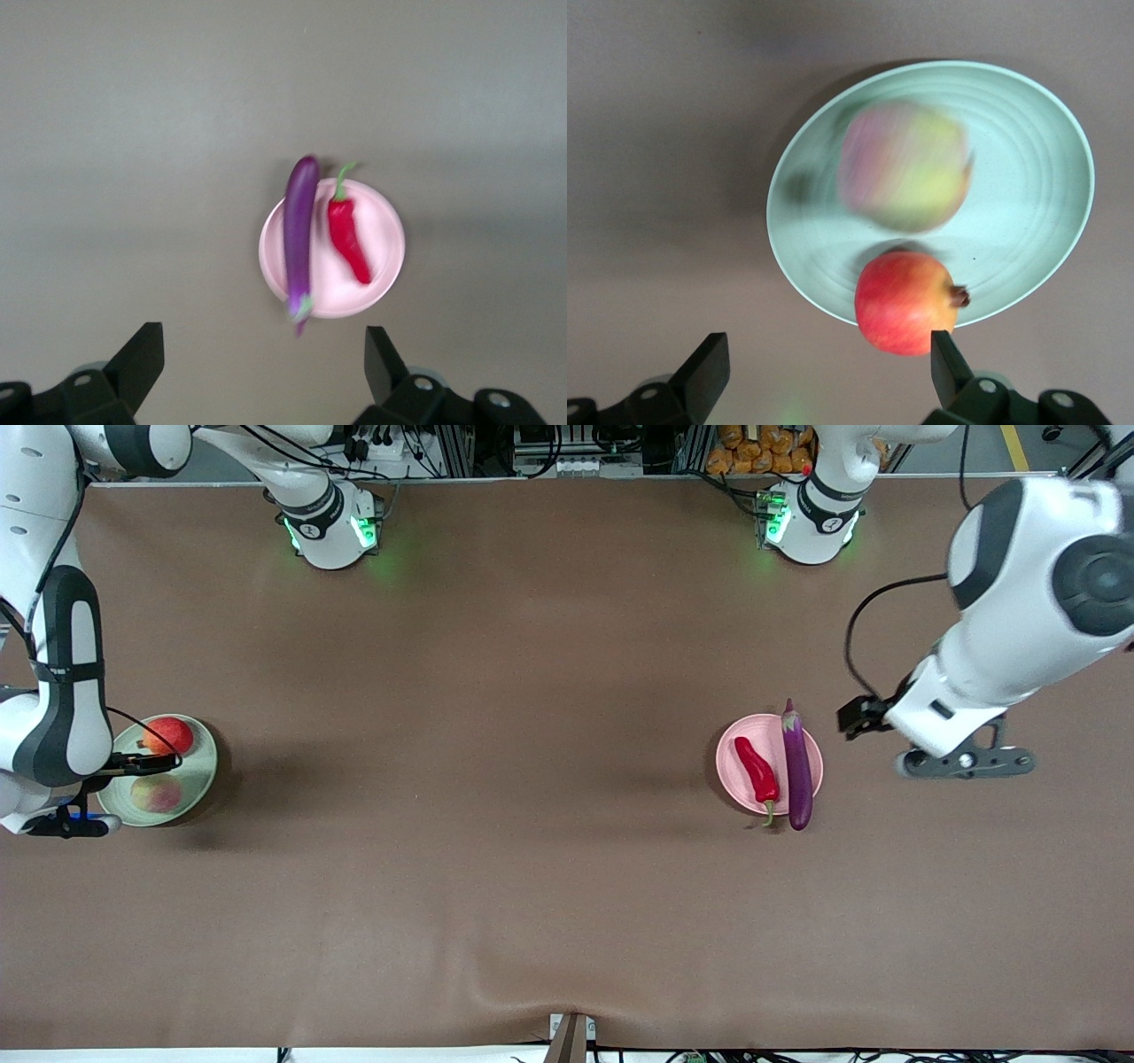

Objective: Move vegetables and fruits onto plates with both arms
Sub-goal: 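Place the peach on the green plate while the left gripper withdraws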

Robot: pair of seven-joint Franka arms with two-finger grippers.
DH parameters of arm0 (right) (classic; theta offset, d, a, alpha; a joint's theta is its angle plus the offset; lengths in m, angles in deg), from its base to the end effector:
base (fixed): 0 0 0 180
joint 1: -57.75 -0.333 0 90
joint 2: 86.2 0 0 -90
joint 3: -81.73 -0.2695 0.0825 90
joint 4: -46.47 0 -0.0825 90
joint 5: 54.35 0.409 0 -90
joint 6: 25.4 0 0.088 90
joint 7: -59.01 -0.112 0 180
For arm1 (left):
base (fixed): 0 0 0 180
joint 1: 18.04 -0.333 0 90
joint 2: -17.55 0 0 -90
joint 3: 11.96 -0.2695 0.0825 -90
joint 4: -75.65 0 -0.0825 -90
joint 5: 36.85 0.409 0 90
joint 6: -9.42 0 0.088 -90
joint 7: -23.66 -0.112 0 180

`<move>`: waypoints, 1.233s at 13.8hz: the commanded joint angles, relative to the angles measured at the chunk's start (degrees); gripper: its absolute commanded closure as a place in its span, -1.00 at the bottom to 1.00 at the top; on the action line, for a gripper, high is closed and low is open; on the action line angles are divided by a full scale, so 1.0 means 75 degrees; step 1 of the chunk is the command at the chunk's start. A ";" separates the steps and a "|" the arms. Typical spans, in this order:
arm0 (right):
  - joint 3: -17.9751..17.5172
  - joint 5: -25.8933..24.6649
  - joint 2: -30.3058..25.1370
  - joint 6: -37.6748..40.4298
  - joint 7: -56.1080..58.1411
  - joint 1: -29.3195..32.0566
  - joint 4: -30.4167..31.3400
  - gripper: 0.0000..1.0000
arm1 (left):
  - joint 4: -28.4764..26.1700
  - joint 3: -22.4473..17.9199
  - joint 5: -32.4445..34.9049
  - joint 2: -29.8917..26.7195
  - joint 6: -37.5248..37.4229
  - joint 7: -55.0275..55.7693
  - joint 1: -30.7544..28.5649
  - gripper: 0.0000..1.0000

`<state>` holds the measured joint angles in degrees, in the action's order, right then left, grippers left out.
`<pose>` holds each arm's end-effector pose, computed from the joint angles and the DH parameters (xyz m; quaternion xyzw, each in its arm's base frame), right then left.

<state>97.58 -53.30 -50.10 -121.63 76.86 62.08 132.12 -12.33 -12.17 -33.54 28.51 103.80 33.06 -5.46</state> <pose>0.6162 -0.2068 0.2310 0.9749 -0.0149 -0.2223 0.0033 0.6146 -0.1287 0.4814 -0.9984 0.0293 0.0336 0.0360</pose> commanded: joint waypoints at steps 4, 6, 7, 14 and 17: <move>-0.0074 0.0455 -0.0290 0.1553 0.0057 -0.0611 -0.0754 -1.00 | -0.0373 0.0040 0.0144 -0.1059 -0.1017 -0.0609 -0.0095 -1.00; -0.0097 0.0877 -0.0325 0.1990 0.0069 -0.0659 -0.1176 -1.00 | -0.0480 0.0179 0.0133 -0.1471 -0.1146 -0.0621 -0.0433 -1.00; -0.0132 0.1030 -0.0326 0.1991 0.0081 -0.0694 -0.1317 -1.00 | -0.0480 0.0401 0.0121 -0.1496 -0.1263 -0.0632 -0.0575 -1.00; -0.0753 0.1066 -0.0511 0.2565 0.0104 -0.0765 -0.3604 -1.00 | -0.0013 0.0790 0.0132 -0.1485 -0.1522 -0.1172 -0.1080 -1.00; -0.0789 0.0962 -0.1541 0.3088 -0.0059 -0.1312 -0.3581 -1.00 | 0.0024 0.0767 0.0051 -0.1472 -0.1673 -0.1195 -0.1162 -1.00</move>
<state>92.15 -45.67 -56.61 -102.36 77.18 54.92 104.90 -13.10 -7.06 -33.42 17.56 92.88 24.70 -13.16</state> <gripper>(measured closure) 0.000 0.000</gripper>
